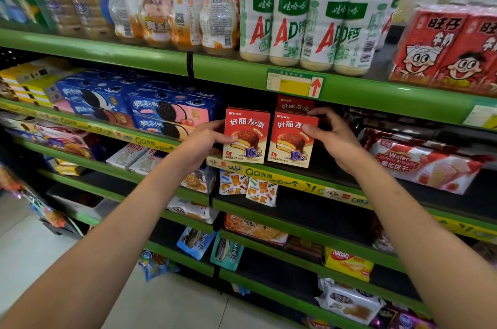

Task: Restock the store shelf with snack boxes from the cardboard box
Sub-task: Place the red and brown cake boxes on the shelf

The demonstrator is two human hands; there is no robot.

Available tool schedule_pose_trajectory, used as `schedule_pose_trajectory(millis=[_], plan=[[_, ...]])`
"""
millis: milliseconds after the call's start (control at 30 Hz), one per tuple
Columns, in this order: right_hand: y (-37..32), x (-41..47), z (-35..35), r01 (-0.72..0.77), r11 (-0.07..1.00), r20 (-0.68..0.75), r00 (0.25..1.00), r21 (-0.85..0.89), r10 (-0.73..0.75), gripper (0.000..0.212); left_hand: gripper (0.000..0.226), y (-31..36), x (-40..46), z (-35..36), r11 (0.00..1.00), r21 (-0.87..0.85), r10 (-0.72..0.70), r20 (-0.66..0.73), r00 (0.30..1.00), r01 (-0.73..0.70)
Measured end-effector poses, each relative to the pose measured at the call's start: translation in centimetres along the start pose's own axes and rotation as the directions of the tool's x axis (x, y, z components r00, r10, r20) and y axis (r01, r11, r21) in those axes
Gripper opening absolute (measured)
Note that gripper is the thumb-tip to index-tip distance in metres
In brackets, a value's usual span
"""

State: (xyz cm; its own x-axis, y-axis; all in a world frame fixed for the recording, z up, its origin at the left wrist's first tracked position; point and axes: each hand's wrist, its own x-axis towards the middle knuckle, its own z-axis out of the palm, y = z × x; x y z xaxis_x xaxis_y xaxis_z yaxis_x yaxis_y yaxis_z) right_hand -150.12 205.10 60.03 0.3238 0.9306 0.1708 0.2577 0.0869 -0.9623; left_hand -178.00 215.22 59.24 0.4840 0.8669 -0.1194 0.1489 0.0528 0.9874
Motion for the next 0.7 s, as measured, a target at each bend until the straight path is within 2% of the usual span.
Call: schedule_pose_trajectory(millis=[233, 300, 367, 467, 633, 700], plan=[[0.0, -0.2, 0.0, 0.005, 0.999, -0.002, 1.0, -0.042, -0.005, 0.026, 0.064, -0.2, -0.1, -0.1, 1.0, 0.014, 0.004, -0.008, 1.0, -0.004], [0.2, -0.1, 0.1, 0.023, 0.996, -0.046, 0.999, -0.082, -0.027, 0.028, 0.065, -0.3, -0.1, -0.2, 1.0, 0.015, 0.003, -0.017, 1.0, -0.003], [0.8, 0.1, 0.5, 0.039, 0.98, -0.13, 0.989, -0.196, -0.065, 0.032, 0.068, -0.1, 0.0, 0.1, 0.999, 0.035, 0.009, -0.031, 0.999, -0.008], [1.6, 0.7, 1.1, 0.021, 0.949, -0.217, 0.972, -0.315, -0.093, 0.043, 0.07, 0.5, 0.3, 0.8, 0.994, 0.11, 0.031, -0.024, 0.999, -0.028], [1.3, 1.7, 1.9, 0.003, 0.915, -0.205, 0.974, -0.404, -0.094, 0.053, 0.062, 2.0, 1.3, 2.0, 0.958, 0.283, 0.046, 0.016, 0.999, -0.049], [1.3, 2.0, 2.2, -0.013, 0.913, -0.212, 0.974, -0.409, -0.081, 0.053, 0.071, 2.4, 1.3, 2.5, 0.932, 0.353, 0.096, -0.028, 0.995, -0.08]])
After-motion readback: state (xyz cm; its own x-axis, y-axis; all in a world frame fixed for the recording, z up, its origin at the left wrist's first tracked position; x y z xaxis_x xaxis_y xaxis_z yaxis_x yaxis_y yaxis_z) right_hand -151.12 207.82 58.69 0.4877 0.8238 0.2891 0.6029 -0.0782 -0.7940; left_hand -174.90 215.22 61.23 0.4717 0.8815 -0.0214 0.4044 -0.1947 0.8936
